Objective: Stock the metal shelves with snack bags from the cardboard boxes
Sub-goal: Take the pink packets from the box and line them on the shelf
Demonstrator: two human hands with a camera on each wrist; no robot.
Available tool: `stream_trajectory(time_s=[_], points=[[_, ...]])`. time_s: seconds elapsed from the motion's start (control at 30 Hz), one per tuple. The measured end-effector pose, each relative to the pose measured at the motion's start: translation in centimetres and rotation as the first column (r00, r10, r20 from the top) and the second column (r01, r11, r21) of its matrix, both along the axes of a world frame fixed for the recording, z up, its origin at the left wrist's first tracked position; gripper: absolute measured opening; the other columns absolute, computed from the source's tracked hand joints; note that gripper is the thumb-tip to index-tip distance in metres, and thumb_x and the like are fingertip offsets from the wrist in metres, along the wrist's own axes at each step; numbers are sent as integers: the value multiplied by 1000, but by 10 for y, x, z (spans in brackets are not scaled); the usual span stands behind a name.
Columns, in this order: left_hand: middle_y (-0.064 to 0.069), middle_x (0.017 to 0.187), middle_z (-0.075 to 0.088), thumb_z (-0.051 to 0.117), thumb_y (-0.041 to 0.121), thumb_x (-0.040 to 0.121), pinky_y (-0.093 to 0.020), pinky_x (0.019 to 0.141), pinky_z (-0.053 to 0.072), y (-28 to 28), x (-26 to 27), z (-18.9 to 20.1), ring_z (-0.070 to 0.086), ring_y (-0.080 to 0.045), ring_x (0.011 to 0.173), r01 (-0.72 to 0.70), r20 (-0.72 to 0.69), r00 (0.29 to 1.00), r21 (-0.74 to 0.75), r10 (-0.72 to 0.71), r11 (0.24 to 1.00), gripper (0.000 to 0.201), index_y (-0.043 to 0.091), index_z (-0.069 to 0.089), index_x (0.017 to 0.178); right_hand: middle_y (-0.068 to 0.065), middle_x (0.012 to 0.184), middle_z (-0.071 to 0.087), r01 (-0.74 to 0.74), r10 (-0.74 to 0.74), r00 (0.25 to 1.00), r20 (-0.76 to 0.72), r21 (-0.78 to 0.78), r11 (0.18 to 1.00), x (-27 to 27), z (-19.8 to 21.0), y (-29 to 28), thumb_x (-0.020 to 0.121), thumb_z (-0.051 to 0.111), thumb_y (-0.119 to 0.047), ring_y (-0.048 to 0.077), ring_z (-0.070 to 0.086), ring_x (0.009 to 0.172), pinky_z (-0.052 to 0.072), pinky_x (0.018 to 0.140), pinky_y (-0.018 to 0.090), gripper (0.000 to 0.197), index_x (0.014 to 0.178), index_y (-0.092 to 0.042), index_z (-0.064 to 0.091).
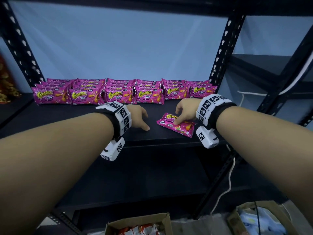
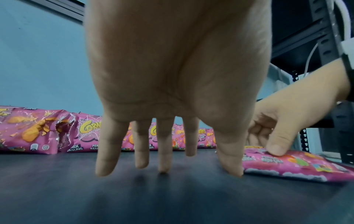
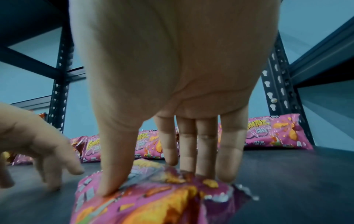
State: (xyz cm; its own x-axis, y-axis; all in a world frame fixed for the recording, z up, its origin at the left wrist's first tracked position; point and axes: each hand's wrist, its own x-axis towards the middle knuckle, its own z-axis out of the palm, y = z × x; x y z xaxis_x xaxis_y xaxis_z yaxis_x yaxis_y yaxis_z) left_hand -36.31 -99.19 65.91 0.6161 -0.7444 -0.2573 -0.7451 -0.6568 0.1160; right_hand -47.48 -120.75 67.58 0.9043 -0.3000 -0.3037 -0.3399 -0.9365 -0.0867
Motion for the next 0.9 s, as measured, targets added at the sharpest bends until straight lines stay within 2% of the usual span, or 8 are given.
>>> stream_trajectory(time_s=[0.07, 0.13, 0.2, 0.27, 0.37, 0.57, 0.63, 0.9], points=[[3, 145, 56, 79, 55, 82, -35, 106, 45, -7, 4, -1, 55, -21, 130, -38, -9, 999, 12, 38, 999, 80, 24, 49, 149, -2, 111, 71, 25, -24, 1000, -19, 55, 998, 1, -3, -5, 81, 82, -53, 18, 67, 97, 56, 84, 30, 58, 121, -12, 70], [2, 150, 52, 81, 55, 80, -36, 111, 42, -13, 7, -4, 52, -22, 135, -67, -48, 996, 38, 69, 997, 87, 22, 45, 152, -5, 89, 70, 54, -51, 998, -40, 84, 995, 4, -7, -13, 79, 83, -54, 14, 64, 78, 53, 75, 28, 48, 103, -13, 73], [2, 153, 50, 82, 53, 80, -36, 113, 40, -18, 8, -6, 50, -22, 137, -81, -73, 994, 65, 86, 995, 90, 21, 43, 154, -6, 64, 55, 69, -63, 996, -64, 102, 992, 8, -9, -18, 78, 84, -55, 14, 48, 59, 43, 67, 30, 44, 74, -16, 61], [1, 155, 48, 82, 53, 79, -37, 114, 39, -21, 8, -7, 48, -22, 140, -90, -72, 993, 78, 96, 993, 93, 19, 41, 156, -5, 59, 45, 52, -46, 997, -60, 100, 994, 11, -6, -22, 78, 84, -53, 15, 39, 58, 37, 64, 30, 52, 68, -20, 46], [1, 157, 46, 78, 56, 82, -37, 115, 38, -22, 6, -7, 46, -22, 141, -85, -40, 995, 108, 90, 990, 94, 19, 37, 158, -3, 65, 45, 11, -10, 1000, -22, 60, 998, 18, 5, -31, 76, 87, -47, 16, 38, 61, 34, 59, 30, 51, 73, -19, 45], [0, 158, 44, 71, 62, 85, -36, 113, 37, -18, 5, -11, 44, -23, 143, -73, 1, 997, 119, 73, 990, 92, 24, 33, 159, 2, 74, 56, 5, 0, 997, 72, -78, 997, 45, 25, -56, 70, 94, -30, 19, 47, 66, 37, 58, 28, 49, 101, -10, 63], [0, 159, 42, 71, 63, 85, -36, 113, 37, -17, 4, -12, 42, -23, 144, -78, 20, 997, 123, 76, 989, 92, 26, 33, 160, 6, 87, 58, -12, 26, 995, 99, -137, 991, 60, 24, -63, 70, 95, -32, 21, 50, 76, 38, 63, 28, 60, 112, -2, 65], [-6, 161, 36, 71, 64, 84, -40, 113, 37, -17, 0, -10, 39, -26, 146, -132, 27, 991, 119, 130, 984, 90, 32, 32, 159, 7, 116, 70, -7, 23, 998, 54, -288, 958, 105, 14, -79, 79, 89, -28, 26, 63, 93, 52, 81, 32, 61, 131, -9, 63]])
